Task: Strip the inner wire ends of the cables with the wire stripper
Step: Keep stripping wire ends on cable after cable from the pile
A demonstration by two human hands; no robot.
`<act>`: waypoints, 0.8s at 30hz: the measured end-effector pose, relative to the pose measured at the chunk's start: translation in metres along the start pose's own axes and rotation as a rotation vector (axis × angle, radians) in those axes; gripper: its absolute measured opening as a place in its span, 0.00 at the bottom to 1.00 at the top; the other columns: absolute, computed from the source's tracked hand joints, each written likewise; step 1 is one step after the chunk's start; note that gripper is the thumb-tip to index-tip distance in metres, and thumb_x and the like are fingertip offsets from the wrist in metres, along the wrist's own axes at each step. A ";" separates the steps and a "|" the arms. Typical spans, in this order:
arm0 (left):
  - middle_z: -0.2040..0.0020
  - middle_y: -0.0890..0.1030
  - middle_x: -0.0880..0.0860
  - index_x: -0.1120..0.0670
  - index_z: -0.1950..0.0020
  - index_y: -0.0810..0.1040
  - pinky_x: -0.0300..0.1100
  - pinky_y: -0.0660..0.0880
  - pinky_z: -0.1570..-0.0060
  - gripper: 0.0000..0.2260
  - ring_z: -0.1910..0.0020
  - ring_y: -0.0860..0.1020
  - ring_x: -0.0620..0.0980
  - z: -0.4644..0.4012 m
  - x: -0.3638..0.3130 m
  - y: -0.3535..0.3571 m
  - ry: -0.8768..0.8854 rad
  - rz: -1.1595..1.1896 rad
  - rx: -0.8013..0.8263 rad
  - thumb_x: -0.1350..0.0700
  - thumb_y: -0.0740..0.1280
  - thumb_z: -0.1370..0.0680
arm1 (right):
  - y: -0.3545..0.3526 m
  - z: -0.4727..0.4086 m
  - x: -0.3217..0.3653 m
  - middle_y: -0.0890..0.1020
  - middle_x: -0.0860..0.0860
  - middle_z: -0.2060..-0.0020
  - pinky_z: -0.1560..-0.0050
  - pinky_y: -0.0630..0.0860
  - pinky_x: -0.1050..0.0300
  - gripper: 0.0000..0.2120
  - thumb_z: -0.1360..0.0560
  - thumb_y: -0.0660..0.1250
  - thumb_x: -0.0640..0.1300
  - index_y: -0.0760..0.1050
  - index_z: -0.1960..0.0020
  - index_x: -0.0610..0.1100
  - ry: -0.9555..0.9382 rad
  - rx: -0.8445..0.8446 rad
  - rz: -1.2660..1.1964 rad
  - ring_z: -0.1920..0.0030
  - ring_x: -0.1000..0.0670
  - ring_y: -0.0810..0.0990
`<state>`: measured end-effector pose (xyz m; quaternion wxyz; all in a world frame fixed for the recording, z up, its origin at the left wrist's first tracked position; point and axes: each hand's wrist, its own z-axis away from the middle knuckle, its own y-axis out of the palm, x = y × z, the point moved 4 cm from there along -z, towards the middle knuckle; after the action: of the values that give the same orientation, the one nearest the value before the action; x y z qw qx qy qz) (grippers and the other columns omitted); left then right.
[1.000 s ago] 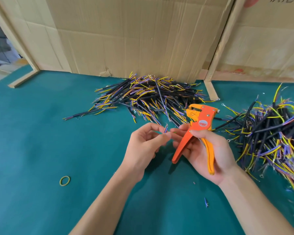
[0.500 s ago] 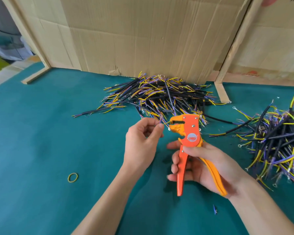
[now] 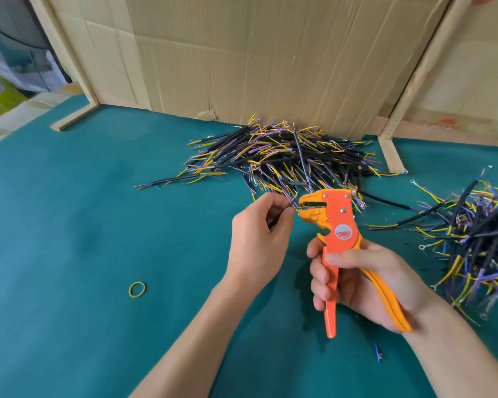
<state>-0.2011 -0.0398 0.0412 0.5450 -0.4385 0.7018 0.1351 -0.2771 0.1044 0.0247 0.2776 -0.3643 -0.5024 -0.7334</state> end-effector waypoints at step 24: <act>0.63 0.82 0.49 0.52 0.50 0.80 0.31 0.72 0.60 0.07 0.64 0.77 0.43 0.003 0.003 0.006 -0.116 0.170 0.056 0.64 0.67 0.20 | 0.012 0.001 -0.001 0.68 0.48 0.71 0.74 0.69 0.57 0.17 0.31 0.78 0.52 0.73 0.62 0.44 -0.052 -0.110 -0.017 0.76 0.48 0.67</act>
<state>-0.2042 -0.0359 0.0358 0.5832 -0.3533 0.7073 0.1864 -0.2670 0.1011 0.0308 0.2376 -0.3939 -0.4713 -0.7525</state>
